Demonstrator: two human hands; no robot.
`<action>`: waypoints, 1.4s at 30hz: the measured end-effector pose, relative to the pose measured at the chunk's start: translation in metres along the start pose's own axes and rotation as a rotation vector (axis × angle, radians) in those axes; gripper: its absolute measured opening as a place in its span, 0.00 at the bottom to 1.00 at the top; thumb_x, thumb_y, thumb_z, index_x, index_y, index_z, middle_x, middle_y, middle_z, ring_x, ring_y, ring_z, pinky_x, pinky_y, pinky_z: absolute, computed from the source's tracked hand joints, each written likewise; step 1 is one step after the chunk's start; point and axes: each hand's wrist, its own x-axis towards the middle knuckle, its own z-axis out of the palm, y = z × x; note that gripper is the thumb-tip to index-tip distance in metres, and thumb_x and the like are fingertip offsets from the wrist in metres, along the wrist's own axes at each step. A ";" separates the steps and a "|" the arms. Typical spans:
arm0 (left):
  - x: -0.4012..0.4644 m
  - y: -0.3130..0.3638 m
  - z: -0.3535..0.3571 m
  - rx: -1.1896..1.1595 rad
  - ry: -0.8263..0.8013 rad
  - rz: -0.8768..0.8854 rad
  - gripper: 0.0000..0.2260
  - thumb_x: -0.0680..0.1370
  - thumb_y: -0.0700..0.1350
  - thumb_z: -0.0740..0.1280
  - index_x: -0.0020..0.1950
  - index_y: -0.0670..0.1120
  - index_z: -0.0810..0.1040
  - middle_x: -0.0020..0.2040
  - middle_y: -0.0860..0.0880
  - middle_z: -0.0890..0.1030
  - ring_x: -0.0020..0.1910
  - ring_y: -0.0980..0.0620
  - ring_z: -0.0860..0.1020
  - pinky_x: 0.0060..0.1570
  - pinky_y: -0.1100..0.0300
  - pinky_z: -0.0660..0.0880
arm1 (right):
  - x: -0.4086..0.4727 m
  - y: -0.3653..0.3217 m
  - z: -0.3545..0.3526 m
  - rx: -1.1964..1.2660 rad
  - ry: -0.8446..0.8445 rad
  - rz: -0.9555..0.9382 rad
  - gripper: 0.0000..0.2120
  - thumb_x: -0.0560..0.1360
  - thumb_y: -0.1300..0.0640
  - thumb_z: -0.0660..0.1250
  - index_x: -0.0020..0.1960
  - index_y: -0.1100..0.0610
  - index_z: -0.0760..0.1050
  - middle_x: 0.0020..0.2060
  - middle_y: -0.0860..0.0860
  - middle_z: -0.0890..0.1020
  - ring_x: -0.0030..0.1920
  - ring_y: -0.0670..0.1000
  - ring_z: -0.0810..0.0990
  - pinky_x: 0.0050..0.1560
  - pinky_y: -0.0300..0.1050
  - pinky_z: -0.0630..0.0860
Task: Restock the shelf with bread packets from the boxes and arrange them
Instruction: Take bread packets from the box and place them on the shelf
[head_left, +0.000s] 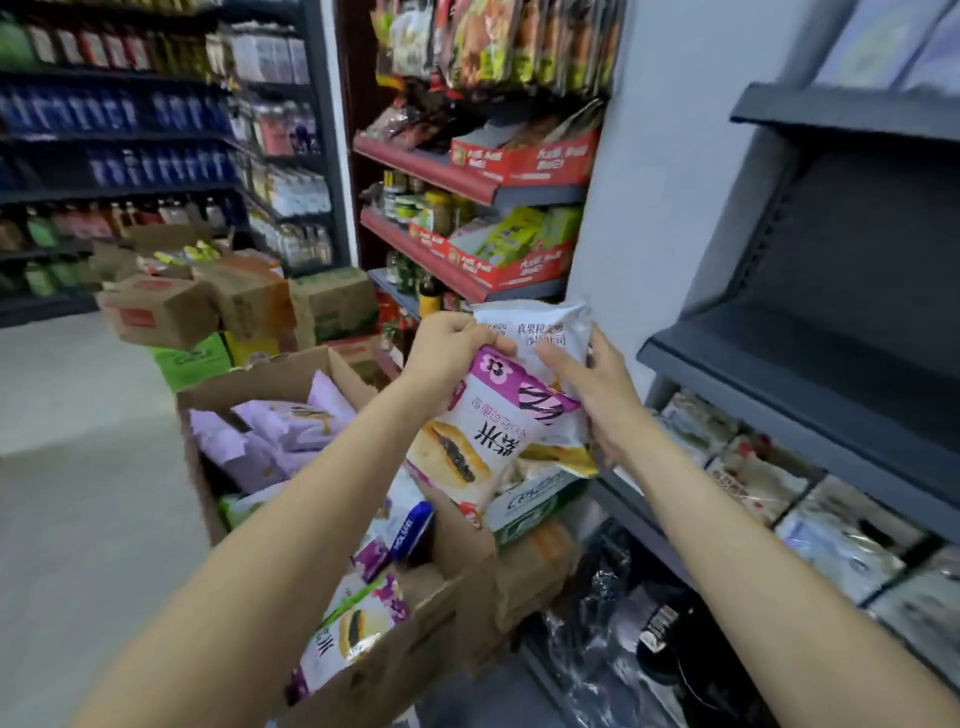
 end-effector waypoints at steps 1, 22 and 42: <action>0.002 0.009 0.020 -0.029 -0.036 -0.003 0.07 0.77 0.33 0.62 0.43 0.32 0.77 0.29 0.49 0.83 0.29 0.49 0.79 0.40 0.54 0.76 | -0.008 -0.011 -0.018 -0.046 0.057 -0.027 0.18 0.70 0.53 0.73 0.58 0.53 0.75 0.55 0.54 0.82 0.56 0.56 0.81 0.59 0.59 0.76; -0.119 0.102 0.576 -0.242 -0.550 0.009 0.05 0.79 0.38 0.63 0.43 0.42 0.73 0.44 0.39 0.82 0.40 0.43 0.82 0.48 0.49 0.79 | -0.215 -0.097 -0.533 -0.360 1.153 -0.034 0.16 0.71 0.52 0.68 0.55 0.59 0.74 0.54 0.58 0.80 0.55 0.59 0.80 0.56 0.55 0.77; -0.169 0.110 0.783 -0.106 -0.569 -0.040 0.11 0.79 0.40 0.62 0.37 0.46 0.73 0.48 0.38 0.83 0.41 0.42 0.82 0.49 0.45 0.79 | -0.298 -0.116 -0.793 -1.014 1.107 0.265 0.03 0.76 0.66 0.62 0.48 0.60 0.70 0.42 0.57 0.77 0.48 0.57 0.75 0.46 0.45 0.71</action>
